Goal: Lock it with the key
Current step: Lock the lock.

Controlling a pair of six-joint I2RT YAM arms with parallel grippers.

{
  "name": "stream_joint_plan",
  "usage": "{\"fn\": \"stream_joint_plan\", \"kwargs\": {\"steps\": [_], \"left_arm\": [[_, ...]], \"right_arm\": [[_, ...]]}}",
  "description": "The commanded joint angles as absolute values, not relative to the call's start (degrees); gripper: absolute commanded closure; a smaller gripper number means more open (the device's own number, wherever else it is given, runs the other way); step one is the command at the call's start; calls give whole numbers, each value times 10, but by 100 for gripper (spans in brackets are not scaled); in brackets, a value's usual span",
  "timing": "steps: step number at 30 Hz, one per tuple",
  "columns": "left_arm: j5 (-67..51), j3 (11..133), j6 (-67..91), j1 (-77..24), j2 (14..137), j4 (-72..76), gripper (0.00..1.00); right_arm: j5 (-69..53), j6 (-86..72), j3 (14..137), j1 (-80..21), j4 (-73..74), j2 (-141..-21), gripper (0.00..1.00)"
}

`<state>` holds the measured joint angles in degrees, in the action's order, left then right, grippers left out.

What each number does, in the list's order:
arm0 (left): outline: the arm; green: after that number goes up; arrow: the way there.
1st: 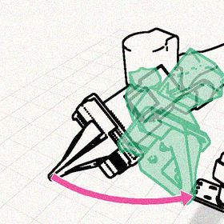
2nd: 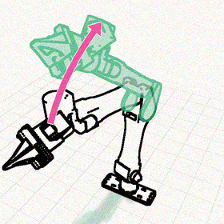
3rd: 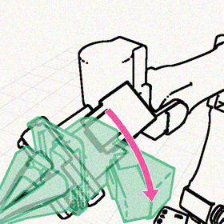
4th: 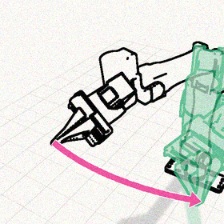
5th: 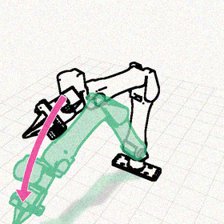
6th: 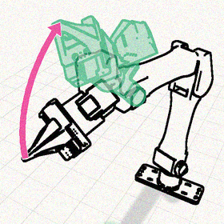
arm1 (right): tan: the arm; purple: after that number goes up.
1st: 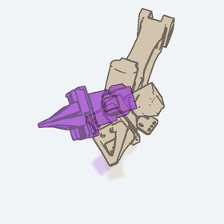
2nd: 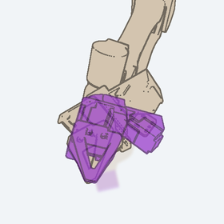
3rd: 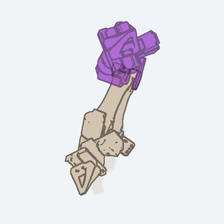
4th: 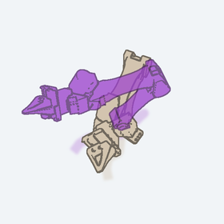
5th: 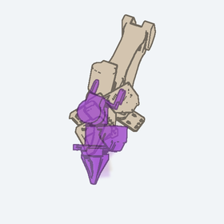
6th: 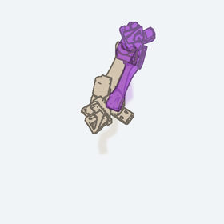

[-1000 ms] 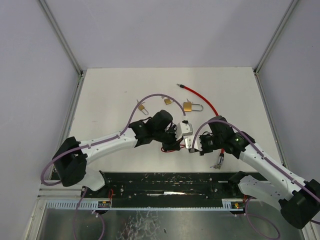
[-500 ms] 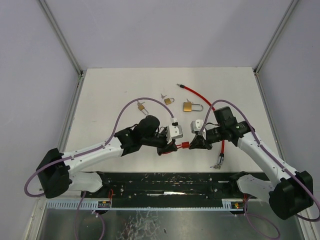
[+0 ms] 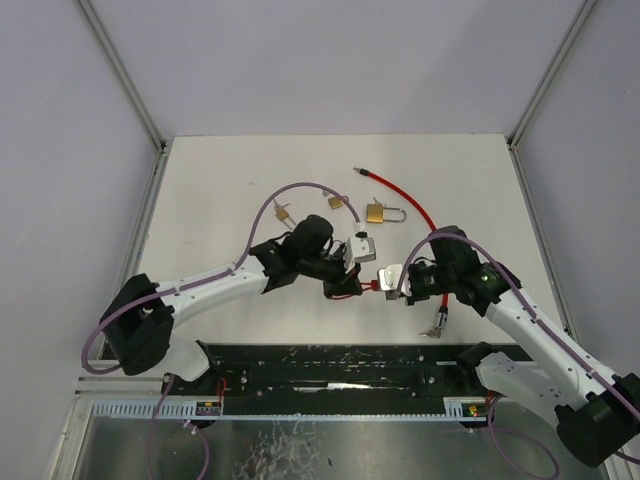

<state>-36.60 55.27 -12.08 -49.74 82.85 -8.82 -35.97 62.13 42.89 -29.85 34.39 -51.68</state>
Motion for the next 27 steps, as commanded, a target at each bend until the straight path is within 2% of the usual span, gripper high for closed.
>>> {"fn": "stream_joint_plan", "kwargs": {"steps": [1, 4, 9, 13, 20, 22, 24, 25, 27], "left_arm": [[-227, 532, -163, -546, 777, -144, 100], [-49, 459, -240, -622, 685, -73, 100], [-38, 374, -290, -633, 594, 5, 100], [-102, 402, -246, -624, 620, -39, 100], [-429, 497, -112, -506, 721, -107, 100], [-453, 513, -108, -498, 745, -111, 100], [-404, 522, -125, -506, 748, -120, 100], [-332, 519, -142, -526, 738, -120, 100], [-89, 500, -183, -590, 714, -110, 100]], "right_arm": [[-319, 598, 445, -285, 342, -532, 100], [-411, 587, 461, -240, 367, -574, 100], [-469, 577, 469, -231, 369, -591, 100], [-473, 562, 469, -231, 367, -579, 100], [-401, 623, 434, -232, 345, -498, 100], [-371, 646, 421, -232, 333, -474, 100], [-349, 632, 413, -232, 314, -454, 100], [-351, 623, 416, -232, 316, -453, 100], [-372, 602, 426, -230, 322, -464, 100]]}}
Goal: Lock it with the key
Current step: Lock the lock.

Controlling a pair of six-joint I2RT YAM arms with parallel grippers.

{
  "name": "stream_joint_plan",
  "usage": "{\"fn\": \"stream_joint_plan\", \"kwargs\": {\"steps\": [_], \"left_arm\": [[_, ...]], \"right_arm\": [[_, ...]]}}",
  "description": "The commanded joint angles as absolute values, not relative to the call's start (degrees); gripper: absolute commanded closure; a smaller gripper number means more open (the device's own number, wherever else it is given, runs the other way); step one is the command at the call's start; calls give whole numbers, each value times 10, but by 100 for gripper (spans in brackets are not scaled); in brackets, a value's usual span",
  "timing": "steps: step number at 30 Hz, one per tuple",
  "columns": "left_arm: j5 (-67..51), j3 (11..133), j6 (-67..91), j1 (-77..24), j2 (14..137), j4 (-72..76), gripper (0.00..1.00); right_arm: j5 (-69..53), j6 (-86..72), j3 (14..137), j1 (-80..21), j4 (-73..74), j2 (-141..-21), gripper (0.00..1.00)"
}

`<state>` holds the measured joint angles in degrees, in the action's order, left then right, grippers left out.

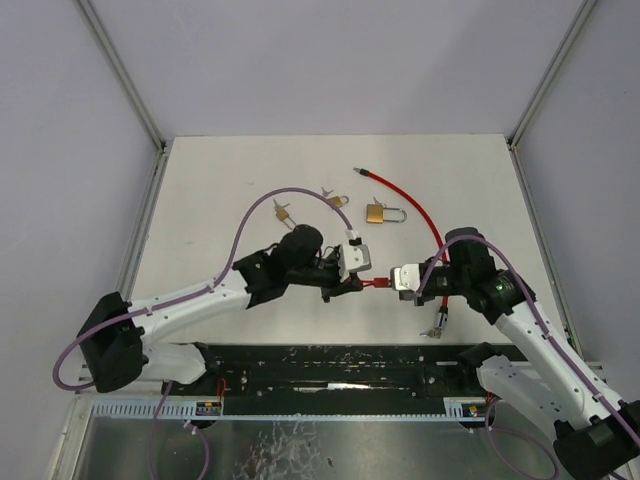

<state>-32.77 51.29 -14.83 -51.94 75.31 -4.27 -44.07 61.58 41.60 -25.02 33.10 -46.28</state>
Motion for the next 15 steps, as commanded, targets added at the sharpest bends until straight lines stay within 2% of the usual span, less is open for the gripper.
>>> {"fn": "stream_joint_plan", "kwargs": {"steps": [1, 3, 5, 8, 11, 15], "left_arm": [[-30, 489, -193, -609, 700, -101, 100], [42, 456, -216, -620, 668, -69, 100], [61, 400, -253, -623, 632, -22, 100], [38, 357, -262, -622, 609, 14, 100], [-10, 364, -266, -622, 620, -15, 100], [14, 353, -320, -645, 622, -19, 100]], "right_arm": [[-383, 592, 428, -230, 322, -473, 100], [-413, 577, 432, -222, 322, -489, 100], [-452, 577, 449, -210, 341, -504, 100], [-511, 577, 469, -201, 377, -531, 100], [-537, 577, 478, -200, 398, -556, 100], [-573, 595, 508, -199, 460, -622, 100]]}}
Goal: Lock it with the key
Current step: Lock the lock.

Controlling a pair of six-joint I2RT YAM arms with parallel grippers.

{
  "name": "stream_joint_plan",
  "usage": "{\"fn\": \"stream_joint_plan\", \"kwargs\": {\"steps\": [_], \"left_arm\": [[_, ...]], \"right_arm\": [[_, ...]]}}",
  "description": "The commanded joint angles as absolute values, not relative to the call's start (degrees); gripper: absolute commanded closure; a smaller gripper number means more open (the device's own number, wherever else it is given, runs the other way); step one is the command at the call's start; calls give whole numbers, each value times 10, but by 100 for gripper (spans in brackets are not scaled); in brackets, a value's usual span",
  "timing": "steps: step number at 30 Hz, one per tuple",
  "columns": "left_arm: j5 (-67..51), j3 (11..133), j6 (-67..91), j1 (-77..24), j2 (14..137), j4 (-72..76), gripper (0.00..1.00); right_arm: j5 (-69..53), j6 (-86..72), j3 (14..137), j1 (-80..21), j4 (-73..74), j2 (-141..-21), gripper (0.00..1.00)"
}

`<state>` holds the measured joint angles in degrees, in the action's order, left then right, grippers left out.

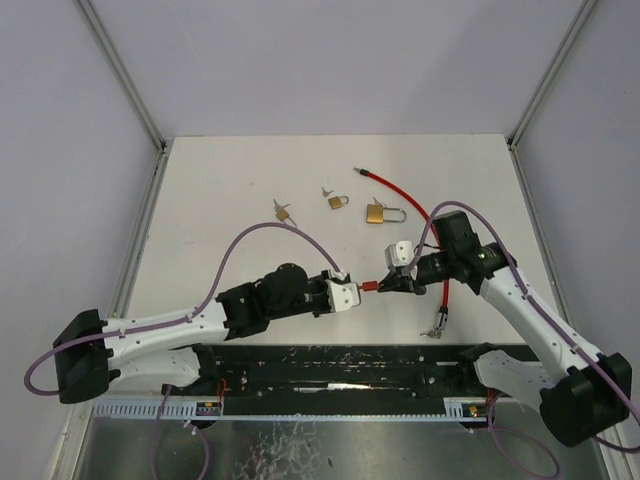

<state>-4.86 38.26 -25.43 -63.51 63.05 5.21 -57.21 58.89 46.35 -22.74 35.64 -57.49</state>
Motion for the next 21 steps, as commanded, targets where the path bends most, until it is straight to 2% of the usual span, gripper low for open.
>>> {"fn": "stream_joint_plan", "kwargs": {"steps": [1, 7, 12, 18, 21], "left_arm": [[39, 345, -348, -657, 620, -10, 100], [161, 348, -412, -702, 634, -4, 100], [135, 365, -383, -703, 657, -35, 100], [-220, 385, -244, -580, 623, -56, 100], [-366, 426, -222, -555, 663, -81, 100]], "right_arm": [[-571, 608, 516, -199, 475, -639, 100], [-464, 577, 500, -254, 423, -651, 100], [-412, 578, 490, -262, 407, -628, 100], [-365, 638, 479, -263, 389, -516, 100], [-335, 666, 471, -262, 379, -473, 100]]}}
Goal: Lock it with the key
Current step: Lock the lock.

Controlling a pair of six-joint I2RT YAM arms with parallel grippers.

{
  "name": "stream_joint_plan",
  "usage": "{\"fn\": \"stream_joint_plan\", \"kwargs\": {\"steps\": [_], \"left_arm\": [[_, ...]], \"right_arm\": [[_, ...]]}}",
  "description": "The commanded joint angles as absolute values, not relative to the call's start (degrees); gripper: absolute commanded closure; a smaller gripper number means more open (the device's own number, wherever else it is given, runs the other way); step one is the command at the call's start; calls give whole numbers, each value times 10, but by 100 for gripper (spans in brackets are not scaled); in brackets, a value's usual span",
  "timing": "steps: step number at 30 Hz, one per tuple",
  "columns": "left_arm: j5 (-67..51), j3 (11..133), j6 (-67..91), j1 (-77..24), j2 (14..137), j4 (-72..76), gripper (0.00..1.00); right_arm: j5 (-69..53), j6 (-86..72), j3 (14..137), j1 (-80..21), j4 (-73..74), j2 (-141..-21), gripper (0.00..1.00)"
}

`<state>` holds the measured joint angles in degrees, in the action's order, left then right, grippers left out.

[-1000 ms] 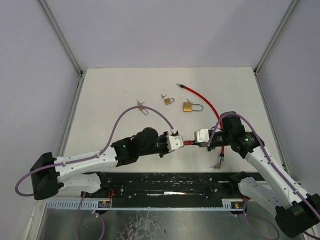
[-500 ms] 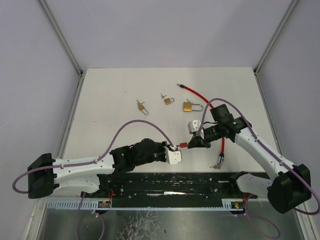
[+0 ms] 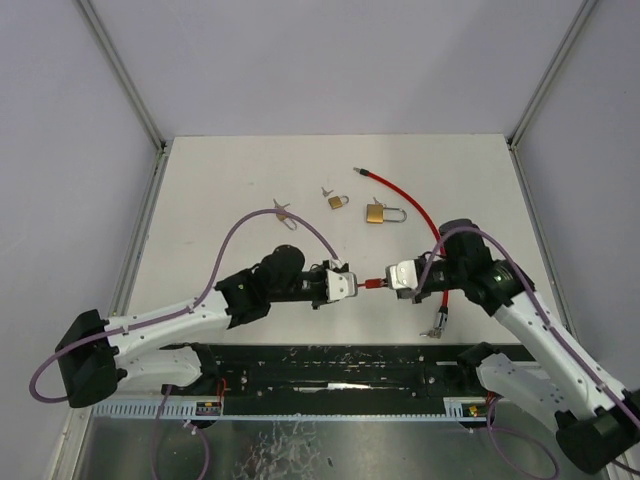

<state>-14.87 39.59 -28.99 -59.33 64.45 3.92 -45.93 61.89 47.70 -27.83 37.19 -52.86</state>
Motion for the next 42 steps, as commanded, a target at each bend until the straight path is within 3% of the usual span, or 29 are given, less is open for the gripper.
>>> {"fn": "stream_joint_plan", "kwargs": {"steps": [1, 4, 11, 17, 23, 28, 32, 36, 42], "left_arm": [[-385, 447, -223, -554, 681, -102, 100], [-323, 482, -228, -560, 725, -140, 100], [122, 405, -339, -698, 667, -24, 100], [223, 278, -468, -758, 575, 121, 100], [152, 317, -404, -739, 596, 28, 100], [-168, 374, -271, -608, 587, -22, 100], [-365, 456, -238, -552, 671, -95, 100], [-275, 505, -243, -564, 730, -139, 100], [-136, 415, -220, -573, 632, -23, 100]], "right_arm": [[-327, 674, 467, -262, 377, -463, 100], [-323, 662, 454, -262, 374, -451, 100], [-410, 578, 506, -247, 451, -554, 100], [-548, 539, 577, -201, 547, -682, 100], [-501, 561, 573, -201, 529, -639, 100], [-361, 621, 520, -221, 458, -515, 100], [-308, 683, 498, -224, 452, -455, 100], [-307, 660, 514, -224, 461, -451, 100], [-321, 544, 502, -216, 403, -493, 100]]}}
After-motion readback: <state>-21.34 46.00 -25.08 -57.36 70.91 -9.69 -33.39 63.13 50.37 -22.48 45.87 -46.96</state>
